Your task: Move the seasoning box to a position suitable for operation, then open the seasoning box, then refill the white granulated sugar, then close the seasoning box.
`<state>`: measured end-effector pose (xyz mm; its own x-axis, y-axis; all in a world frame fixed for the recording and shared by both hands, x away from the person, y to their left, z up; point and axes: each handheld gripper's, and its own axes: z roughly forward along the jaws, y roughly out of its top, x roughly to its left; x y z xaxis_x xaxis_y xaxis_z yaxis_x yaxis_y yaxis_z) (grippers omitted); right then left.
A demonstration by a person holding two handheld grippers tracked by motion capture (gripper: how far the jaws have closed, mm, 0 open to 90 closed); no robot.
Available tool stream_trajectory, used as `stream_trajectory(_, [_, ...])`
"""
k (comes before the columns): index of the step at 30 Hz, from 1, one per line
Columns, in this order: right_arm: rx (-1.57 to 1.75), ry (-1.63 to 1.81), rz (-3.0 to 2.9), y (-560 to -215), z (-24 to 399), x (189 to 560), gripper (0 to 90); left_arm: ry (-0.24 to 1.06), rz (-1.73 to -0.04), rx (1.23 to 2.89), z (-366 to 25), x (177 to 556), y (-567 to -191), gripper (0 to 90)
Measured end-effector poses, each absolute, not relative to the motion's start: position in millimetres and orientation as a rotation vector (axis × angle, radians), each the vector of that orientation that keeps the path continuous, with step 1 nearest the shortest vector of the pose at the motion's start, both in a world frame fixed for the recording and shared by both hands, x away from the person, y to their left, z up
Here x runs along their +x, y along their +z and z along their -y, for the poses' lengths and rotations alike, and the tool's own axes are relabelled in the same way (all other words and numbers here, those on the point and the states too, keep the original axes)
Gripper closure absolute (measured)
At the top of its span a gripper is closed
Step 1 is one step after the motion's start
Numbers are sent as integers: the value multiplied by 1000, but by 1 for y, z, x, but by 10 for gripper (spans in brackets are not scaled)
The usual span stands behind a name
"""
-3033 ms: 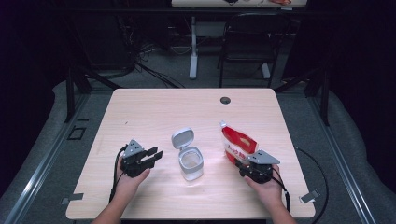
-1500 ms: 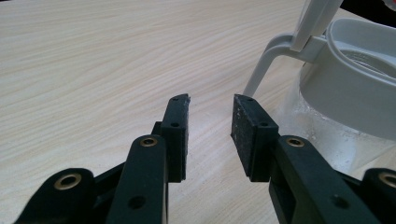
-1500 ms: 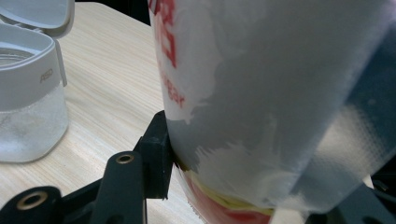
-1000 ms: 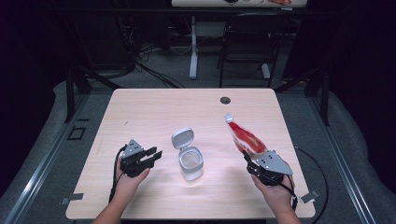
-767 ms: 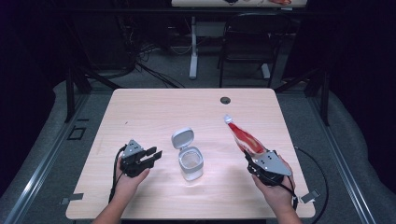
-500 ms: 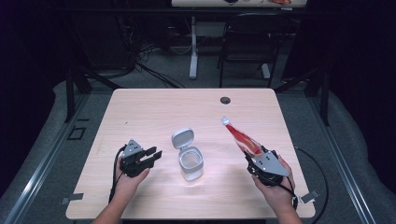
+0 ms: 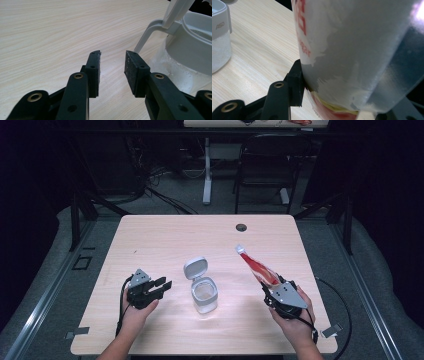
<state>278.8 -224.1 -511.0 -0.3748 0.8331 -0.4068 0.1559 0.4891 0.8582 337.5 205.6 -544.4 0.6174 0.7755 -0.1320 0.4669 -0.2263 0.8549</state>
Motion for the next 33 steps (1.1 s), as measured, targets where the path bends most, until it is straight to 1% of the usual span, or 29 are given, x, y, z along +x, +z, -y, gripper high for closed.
stream_trajectory(19, [727, 837, -1836, -513, 217, 274, 501, 423, -1009, 1832, -209, 333, -536, 656])
stream_trajectory(33, [616, 725, -1837, -517, 206, 274, 501, 431, -1018, 1831, -212, 333, -537, 656])
